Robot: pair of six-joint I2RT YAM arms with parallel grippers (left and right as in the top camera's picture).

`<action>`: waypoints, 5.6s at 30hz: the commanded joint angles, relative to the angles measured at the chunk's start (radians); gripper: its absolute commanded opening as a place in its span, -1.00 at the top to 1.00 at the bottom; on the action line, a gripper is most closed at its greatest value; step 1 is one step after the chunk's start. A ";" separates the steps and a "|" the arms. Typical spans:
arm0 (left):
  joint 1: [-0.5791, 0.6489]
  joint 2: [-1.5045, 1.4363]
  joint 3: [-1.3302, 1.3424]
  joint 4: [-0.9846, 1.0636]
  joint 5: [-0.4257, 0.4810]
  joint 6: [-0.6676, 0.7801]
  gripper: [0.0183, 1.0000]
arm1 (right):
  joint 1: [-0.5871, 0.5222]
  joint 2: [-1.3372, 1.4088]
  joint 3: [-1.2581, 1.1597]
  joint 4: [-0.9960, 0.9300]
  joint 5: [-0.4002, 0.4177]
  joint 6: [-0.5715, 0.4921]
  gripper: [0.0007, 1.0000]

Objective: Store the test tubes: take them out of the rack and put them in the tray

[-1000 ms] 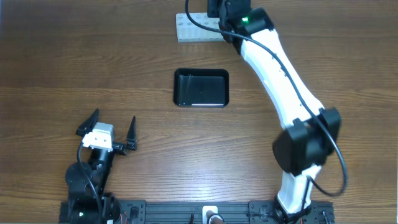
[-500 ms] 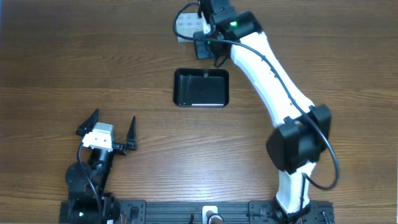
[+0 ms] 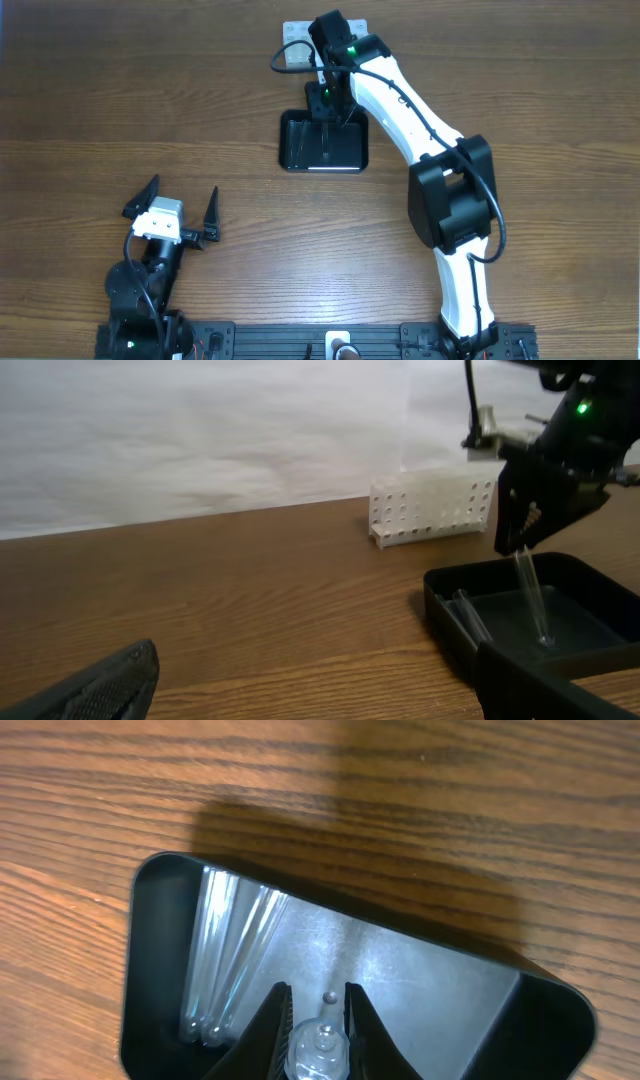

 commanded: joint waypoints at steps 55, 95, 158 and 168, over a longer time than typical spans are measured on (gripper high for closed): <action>0.008 -0.008 -0.005 -0.001 0.016 0.010 -1.00 | -0.387 -1.267 -0.989 0.691 0.273 -0.230 -0.98; 0.008 -0.008 -0.005 -0.001 0.016 0.010 -1.00 | -0.441 -2.231 -1.919 1.073 0.385 -0.275 -0.98; 0.008 -0.008 -0.005 -0.001 0.016 0.010 -1.00 | -0.441 -2.230 -1.919 0.957 0.384 -0.275 -0.98; 0.008 -0.008 -0.005 -0.001 0.016 0.010 -1.00 | -0.441 -2.230 -1.919 0.957 0.384 -0.275 -0.98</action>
